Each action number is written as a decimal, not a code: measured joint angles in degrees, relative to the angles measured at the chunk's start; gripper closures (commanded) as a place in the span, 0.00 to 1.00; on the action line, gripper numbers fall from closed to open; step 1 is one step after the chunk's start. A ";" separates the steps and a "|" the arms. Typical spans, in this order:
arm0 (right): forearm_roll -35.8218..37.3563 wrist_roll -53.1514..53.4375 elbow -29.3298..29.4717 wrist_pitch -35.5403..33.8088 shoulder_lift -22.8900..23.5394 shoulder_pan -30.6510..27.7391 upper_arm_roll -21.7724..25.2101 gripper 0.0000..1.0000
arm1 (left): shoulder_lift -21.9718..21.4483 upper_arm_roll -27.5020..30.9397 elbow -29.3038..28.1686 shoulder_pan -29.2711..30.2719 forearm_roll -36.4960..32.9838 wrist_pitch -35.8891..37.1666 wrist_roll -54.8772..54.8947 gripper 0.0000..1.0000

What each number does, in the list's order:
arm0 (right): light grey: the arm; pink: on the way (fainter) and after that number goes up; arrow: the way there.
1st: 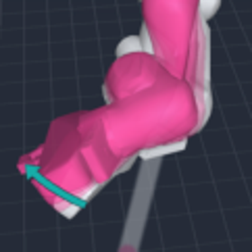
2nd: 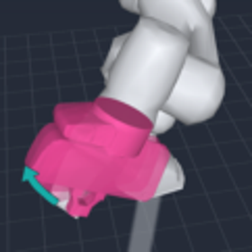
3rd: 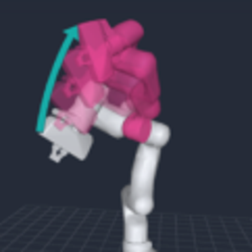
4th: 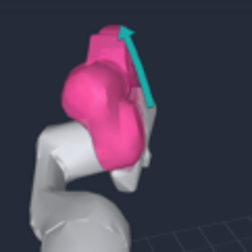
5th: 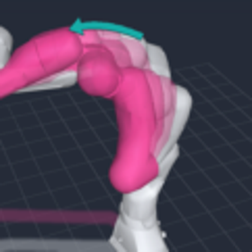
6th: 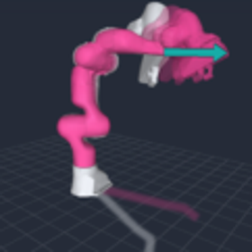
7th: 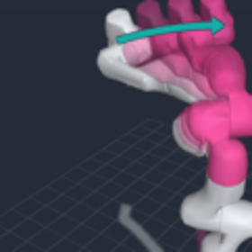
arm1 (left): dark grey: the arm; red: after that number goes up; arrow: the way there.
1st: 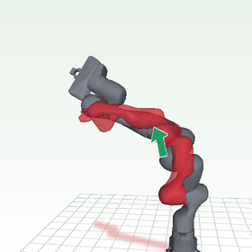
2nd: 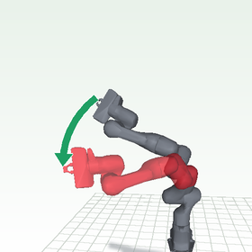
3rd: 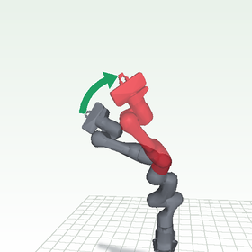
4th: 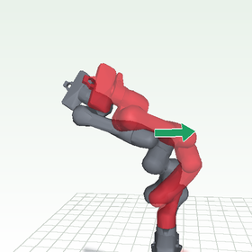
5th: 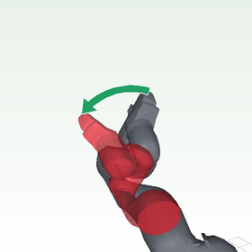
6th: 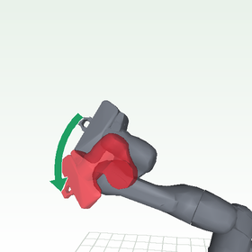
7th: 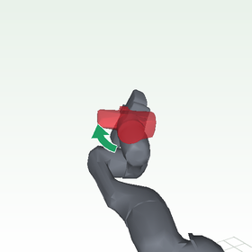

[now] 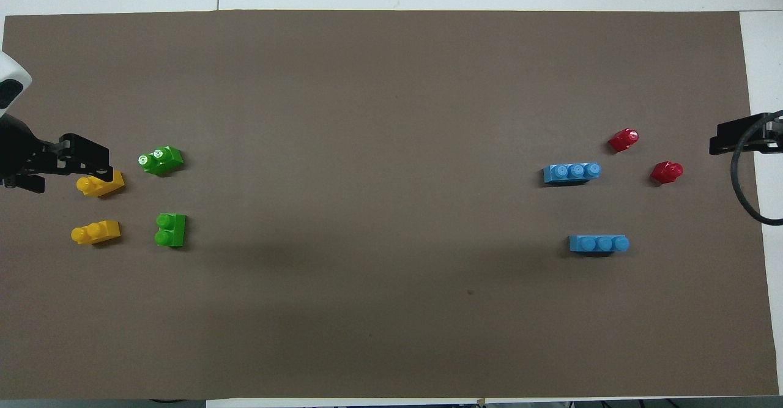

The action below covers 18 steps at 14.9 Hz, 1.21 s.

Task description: Remove green block with left arm and hold with right

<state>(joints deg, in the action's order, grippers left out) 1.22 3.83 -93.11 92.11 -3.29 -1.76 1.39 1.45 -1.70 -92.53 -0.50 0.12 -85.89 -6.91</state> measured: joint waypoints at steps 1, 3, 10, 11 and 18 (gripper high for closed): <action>0.00 -1.13 0.00 -0.02 0.00 0.00 0.00 0.00 | 0.02 0.01 0.18 0.00 0.00 0.00 0.00 0.00; 0.00 -2.30 0.00 -0.08 0.00 0.00 0.00 0.00 | 0.22 0.01 0.90 0.00 0.00 0.02 0.00 0.00; 0.00 -2.49 0.00 -0.58 -0.02 0.00 0.00 0.00 | 0.75 0.01 2.24 -0.01 0.00 -0.22 0.02 0.00; 0.00 -2.49 0.00 -0.58 -0.03 0.00 0.00 0.00 | 0.74 0.00 2.32 -0.01 0.00 -0.33 0.02 0.00; 0.00 -2.49 0.00 -0.59 -0.05 0.00 0.00 0.00 | -0.59 -0.07 3.01 -0.06 0.00 -0.24 0.02 0.00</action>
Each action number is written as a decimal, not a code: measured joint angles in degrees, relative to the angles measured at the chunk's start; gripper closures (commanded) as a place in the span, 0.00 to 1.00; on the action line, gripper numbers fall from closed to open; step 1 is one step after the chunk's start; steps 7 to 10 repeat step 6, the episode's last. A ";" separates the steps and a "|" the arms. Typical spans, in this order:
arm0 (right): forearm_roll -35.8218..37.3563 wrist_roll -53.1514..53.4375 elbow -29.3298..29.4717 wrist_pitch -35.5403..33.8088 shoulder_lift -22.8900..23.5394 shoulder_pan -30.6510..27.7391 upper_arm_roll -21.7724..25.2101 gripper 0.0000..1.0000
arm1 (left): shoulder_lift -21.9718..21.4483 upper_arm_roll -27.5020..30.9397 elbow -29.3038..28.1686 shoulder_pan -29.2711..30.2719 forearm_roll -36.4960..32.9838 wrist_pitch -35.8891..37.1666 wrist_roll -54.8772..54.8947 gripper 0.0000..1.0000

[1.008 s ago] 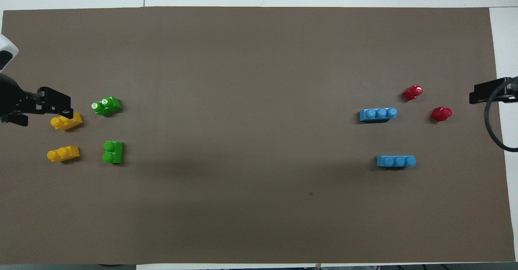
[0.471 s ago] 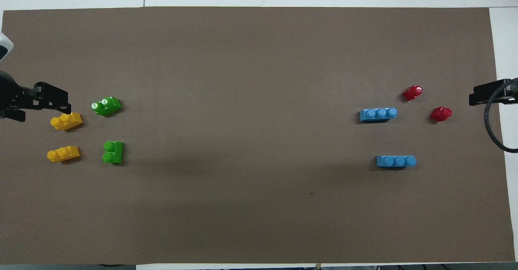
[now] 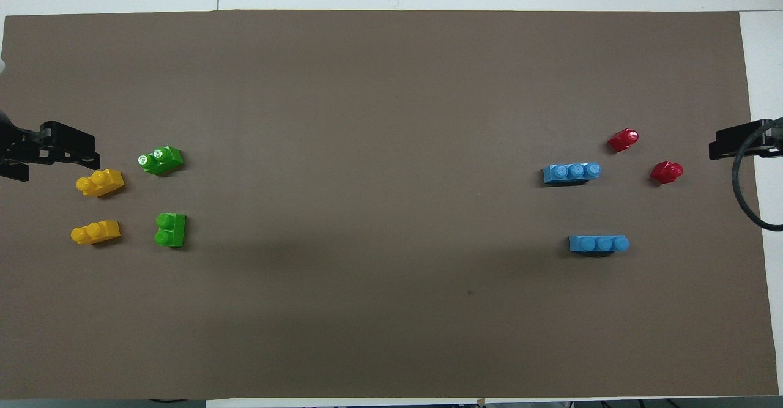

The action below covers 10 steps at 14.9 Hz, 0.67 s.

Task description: Remove green block with left arm and hold with right

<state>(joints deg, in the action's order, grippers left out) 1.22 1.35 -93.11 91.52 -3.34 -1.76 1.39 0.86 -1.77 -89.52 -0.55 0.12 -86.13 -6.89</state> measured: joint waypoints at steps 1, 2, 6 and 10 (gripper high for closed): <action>0.00 0.00 0.00 0.00 0.00 0.00 0.00 0.00 | -0.38 0.05 -0.04 0.00 0.00 0.04 0.00 0.00; 0.00 0.00 0.00 0.00 0.00 0.00 0.00 0.00 | -0.65 0.10 -0.07 0.00 0.00 0.05 0.00 0.00; 0.00 0.00 0.01 0.00 -0.02 0.03 -0.10 0.00 | -0.77 0.14 -0.32 0.00 0.00 0.05 0.00 0.00; 0.00 0.00 0.01 0.00 -0.02 0.03 -0.10 0.00 | -0.77 0.14 -0.32 0.00 0.00 0.05 0.00 0.00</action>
